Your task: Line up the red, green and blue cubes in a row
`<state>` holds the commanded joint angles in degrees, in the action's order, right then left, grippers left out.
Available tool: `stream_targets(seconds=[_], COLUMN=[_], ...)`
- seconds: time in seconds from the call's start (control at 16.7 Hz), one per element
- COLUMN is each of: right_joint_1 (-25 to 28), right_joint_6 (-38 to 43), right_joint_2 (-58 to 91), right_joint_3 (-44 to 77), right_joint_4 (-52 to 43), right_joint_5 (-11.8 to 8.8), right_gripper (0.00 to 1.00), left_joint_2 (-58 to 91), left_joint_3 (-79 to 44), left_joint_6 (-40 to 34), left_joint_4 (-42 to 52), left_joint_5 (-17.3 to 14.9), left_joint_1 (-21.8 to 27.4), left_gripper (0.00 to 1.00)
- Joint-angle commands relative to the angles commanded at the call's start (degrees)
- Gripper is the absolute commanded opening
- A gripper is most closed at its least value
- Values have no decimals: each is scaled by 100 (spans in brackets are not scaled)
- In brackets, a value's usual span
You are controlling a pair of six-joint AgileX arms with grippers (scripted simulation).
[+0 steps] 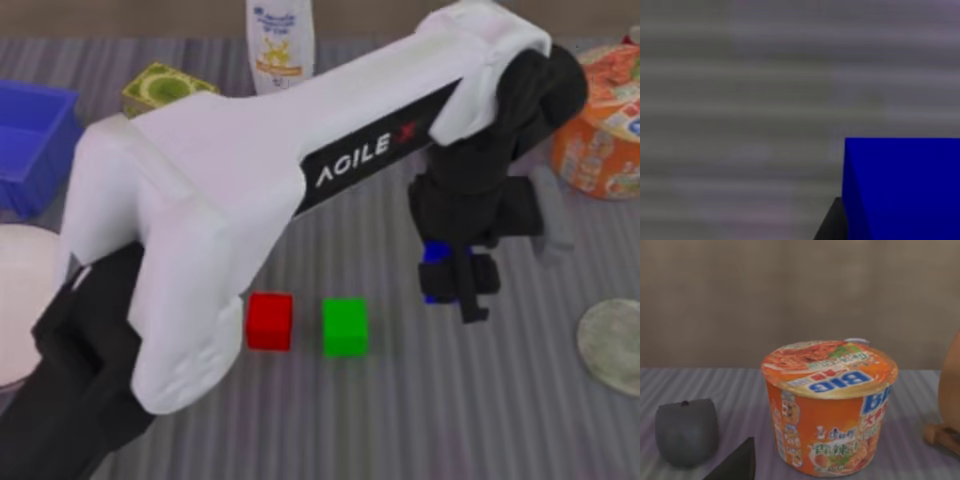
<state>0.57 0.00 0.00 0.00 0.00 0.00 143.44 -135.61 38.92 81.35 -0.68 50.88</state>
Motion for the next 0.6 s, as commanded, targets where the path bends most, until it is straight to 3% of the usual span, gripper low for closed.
stream_targets(seconds=[0.3,0.6], right_joint_1=[0,0], right_joint_6=[0,0], right_joint_2=[0,0], right_joint_3=[0,0], right_joint_4=[0,0], right_joint_5=[0,0], right_gripper=[100,100], left_joint_2=[21,33], left_joint_3=[1069,1149], left_joint_6=[7,11], left_joint_4=[-1068,-1149], left_joint_5=[5,5], left_joint_1=[41,49], left_gripper=[0,0])
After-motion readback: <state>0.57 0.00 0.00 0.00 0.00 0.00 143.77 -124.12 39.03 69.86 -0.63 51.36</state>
